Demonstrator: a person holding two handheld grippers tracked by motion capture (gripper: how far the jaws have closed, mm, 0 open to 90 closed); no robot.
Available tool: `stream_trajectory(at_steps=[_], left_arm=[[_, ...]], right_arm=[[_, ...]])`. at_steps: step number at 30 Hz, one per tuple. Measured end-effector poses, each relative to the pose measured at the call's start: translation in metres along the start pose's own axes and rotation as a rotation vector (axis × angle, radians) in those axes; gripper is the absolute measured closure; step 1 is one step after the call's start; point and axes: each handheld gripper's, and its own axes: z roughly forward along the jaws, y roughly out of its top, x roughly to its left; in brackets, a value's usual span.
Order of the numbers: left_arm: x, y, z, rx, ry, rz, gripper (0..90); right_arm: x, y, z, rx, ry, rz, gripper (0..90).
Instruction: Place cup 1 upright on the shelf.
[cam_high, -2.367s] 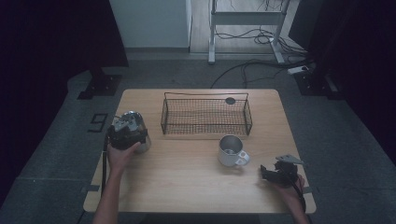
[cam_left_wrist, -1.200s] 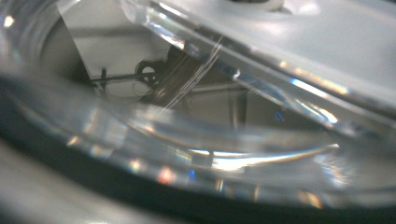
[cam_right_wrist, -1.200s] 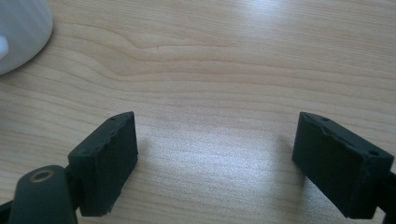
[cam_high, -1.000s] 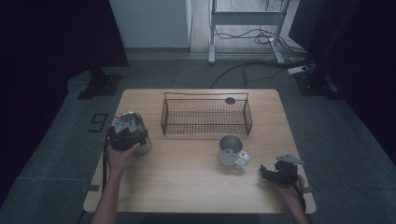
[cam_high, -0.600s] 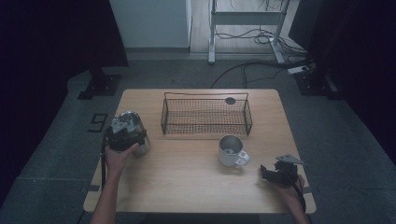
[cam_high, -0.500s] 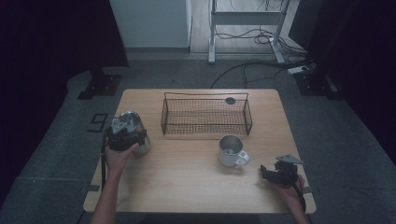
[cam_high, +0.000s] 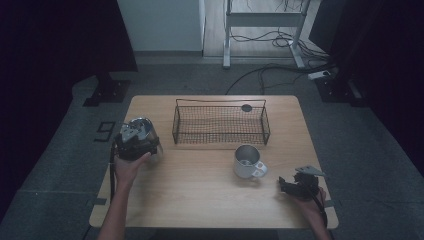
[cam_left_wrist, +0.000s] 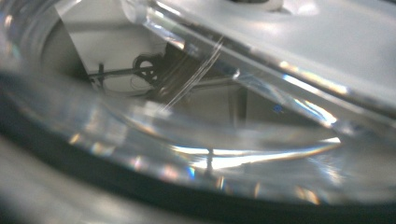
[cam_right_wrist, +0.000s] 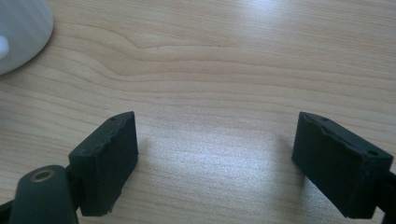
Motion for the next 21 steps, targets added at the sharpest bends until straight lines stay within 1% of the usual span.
stream_trajectory(at_steps=[7,11,15,21], left_arm=[[-0.01,0.01,-0.002,-0.012,-0.011,0.018,4.0],[-0.014,0.013,-0.002,-0.016,-0.016,0.026,4.0],[-0.015,0.015,-0.003,-0.016,-0.023,0.026,4.0],[-0.02,0.018,-0.004,-0.023,-0.021,0.039,4.0]], right_arm=[[0.0,0.0,0.0,0.0,0.003,-0.002,14.0],[0.0,0.0,0.0,0.0,0.003,-0.002,14.1],[0.0,0.0,0.0,-0.001,0.004,-0.003,14.1],[0.0,0.0,0.0,-0.001,0.006,-0.005,14.1]])
